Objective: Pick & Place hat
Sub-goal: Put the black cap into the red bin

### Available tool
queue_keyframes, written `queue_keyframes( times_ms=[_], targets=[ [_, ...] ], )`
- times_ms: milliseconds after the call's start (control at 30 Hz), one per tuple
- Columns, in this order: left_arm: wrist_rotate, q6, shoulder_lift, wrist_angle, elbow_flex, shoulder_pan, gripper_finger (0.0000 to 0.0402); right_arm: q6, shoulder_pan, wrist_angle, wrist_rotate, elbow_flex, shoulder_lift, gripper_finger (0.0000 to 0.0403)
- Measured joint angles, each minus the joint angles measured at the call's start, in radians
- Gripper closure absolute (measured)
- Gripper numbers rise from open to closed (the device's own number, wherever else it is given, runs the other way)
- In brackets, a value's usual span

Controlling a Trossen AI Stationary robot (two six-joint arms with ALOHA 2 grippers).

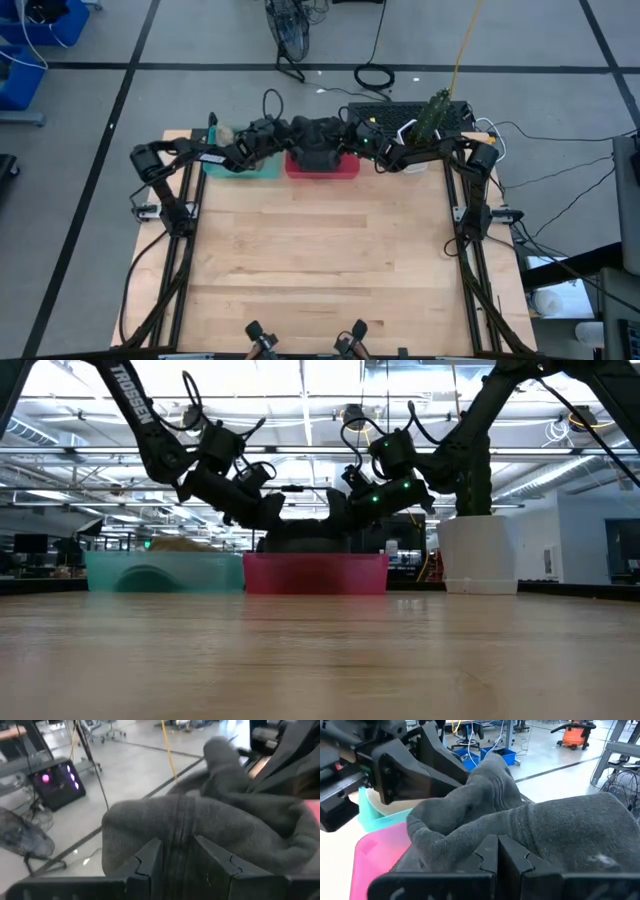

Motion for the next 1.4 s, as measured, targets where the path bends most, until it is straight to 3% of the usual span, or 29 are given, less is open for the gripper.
queue_keyframes(
  times_ms=[500, 633, 833, 933, 1400],
  targets=[
    [-0.005, -0.134, -0.004, -0.06, 0.001, 0.001, 0.0289, 0.035, -0.03, -0.16, -0.001, 0.001, -0.002, 0.0403],
    [0.091, -0.193, -0.004, -0.099, 0.013, 0.02, 0.0289, 0.072, -0.031, -0.214, -0.001, 0.001, -0.003, 0.0403],
    [0.223, -0.245, -0.006, -0.374, 0.105, 0.058, 0.0289, 0.084, -0.033, -0.25, -0.004, 0.0, -0.002, 0.0403],
    [0.223, -0.23, -0.006, -0.468, 0.134, 0.055, 0.0289, 0.082, -0.036, -0.251, -0.006, 0.0, -0.002, 0.0403],
    [0.204, -0.225, -0.006, -0.531, 0.136, 0.034, 0.0289, 0.127, -0.045, -0.404, -0.011, -0.002, 0.0, 0.0403]
  ],
)
